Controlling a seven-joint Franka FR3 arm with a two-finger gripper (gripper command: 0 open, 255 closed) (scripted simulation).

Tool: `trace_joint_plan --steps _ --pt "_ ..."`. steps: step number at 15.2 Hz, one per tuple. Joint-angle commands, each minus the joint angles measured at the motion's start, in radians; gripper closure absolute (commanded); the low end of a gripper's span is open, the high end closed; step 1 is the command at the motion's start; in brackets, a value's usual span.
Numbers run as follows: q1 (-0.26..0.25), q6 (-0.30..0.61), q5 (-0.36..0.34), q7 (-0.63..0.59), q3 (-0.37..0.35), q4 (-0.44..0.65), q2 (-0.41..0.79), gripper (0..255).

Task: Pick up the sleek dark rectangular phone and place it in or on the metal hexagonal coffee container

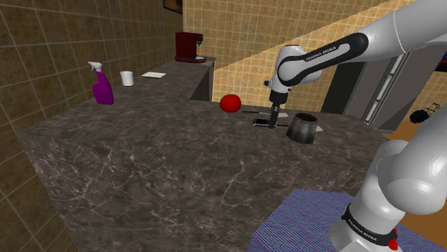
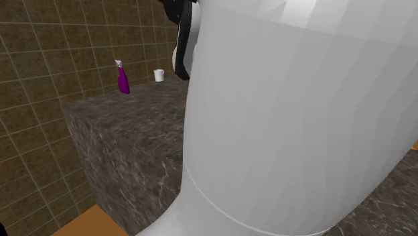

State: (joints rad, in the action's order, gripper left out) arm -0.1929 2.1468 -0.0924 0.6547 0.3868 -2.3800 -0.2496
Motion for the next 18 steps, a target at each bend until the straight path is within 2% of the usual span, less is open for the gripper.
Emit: trace_joint_plan --steps 1,18 --pt "0.000 -0.029 -0.002 -0.003 -0.003 0.018 -0.011 255" --pt "-0.002 -0.266 -0.009 -0.017 -0.028 0.192 -0.077 255"
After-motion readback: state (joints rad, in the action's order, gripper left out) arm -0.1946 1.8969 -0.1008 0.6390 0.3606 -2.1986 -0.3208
